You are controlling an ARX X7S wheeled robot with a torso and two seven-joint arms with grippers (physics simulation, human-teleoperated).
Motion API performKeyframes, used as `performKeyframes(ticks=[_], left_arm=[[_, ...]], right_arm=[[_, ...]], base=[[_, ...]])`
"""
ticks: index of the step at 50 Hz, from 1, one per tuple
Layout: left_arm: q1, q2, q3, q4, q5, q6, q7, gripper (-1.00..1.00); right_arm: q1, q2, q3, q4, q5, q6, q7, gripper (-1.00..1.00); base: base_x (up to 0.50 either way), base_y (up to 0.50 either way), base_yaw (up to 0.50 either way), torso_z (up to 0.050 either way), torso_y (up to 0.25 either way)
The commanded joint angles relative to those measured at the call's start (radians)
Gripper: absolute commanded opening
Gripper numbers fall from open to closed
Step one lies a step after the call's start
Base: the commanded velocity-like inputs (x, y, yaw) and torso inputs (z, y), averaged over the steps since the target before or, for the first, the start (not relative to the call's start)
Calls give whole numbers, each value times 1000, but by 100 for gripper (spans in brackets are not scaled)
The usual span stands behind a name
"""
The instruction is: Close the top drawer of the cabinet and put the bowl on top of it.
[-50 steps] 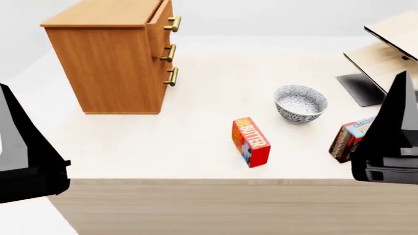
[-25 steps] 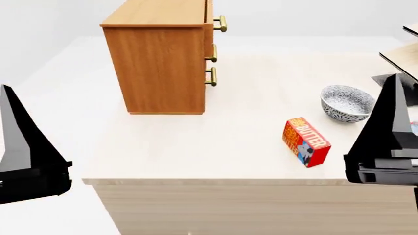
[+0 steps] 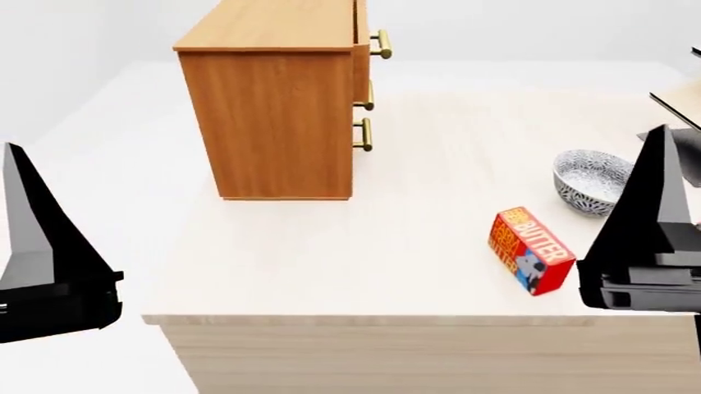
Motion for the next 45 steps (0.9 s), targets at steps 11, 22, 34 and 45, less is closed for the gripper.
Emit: performKeyframes(ticks=[11,22,34,45], left_arm=[[-7,-2,9,-7,-1,6,0,100],[-6,0,13,-12,2,13,3,100],[-6,-2,12,-13,-3,15,3,100],[-7,-6,10,-10,-8,15,2,100]], right_arm=[[-16,-5,-4,6,-25,-33,-12,100],[-4,-7,-23,10,-29,-30,-18,100],[6,-8,-41,12,-35,-24,-20,100],[22,-9,-59,15,-29,-14,-21,100]], base=[[500,0,0,0,0],[500,0,0,0,1],[500,0,0,0,1],[500,0,0,0,2]])
